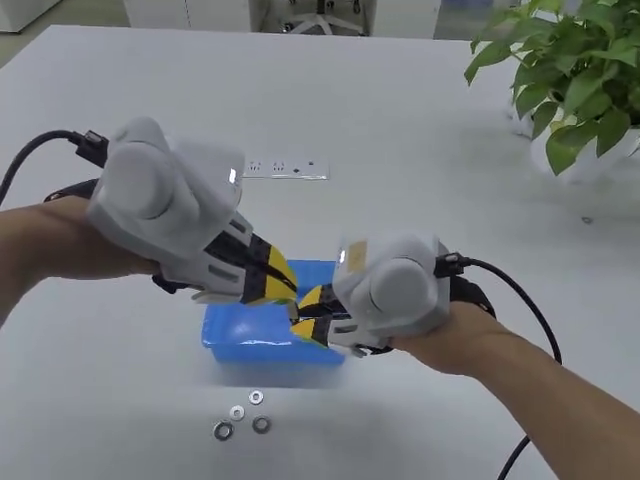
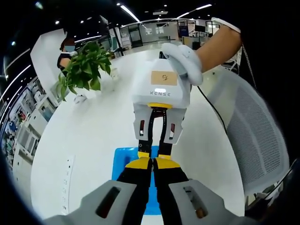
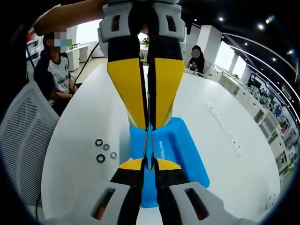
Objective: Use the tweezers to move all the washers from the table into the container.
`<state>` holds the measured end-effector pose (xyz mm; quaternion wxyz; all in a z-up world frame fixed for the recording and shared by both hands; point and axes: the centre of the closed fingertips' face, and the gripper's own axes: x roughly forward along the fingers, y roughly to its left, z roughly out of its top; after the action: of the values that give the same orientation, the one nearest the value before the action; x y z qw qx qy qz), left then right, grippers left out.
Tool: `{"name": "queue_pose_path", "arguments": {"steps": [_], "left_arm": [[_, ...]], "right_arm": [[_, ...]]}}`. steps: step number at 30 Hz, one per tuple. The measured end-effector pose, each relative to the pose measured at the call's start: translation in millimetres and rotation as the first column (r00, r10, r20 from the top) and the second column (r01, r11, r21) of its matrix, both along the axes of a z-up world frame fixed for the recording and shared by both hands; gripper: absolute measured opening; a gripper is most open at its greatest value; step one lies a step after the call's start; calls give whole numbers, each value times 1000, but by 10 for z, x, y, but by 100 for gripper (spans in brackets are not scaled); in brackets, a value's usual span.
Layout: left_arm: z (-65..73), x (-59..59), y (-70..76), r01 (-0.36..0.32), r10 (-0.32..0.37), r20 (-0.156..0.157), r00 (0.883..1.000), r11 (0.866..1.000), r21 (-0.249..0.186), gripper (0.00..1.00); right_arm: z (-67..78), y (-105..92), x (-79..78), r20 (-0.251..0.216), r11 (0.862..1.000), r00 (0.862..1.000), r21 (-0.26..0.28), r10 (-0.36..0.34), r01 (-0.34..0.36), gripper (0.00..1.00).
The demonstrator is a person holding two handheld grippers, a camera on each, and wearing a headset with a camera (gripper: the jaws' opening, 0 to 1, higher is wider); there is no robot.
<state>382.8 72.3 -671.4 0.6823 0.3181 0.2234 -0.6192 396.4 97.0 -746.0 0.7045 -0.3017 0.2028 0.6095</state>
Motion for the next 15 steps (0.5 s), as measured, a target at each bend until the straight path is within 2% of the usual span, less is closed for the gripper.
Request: {"name": "queue_pose_path", "arguments": {"steps": [15], "left_arm": [[-198,163,-30,-1,1,-27,1000,1000,5,6]], "right_arm": [[-206,-34,125,-43,1000,999,-10,-16,16,10]]}}
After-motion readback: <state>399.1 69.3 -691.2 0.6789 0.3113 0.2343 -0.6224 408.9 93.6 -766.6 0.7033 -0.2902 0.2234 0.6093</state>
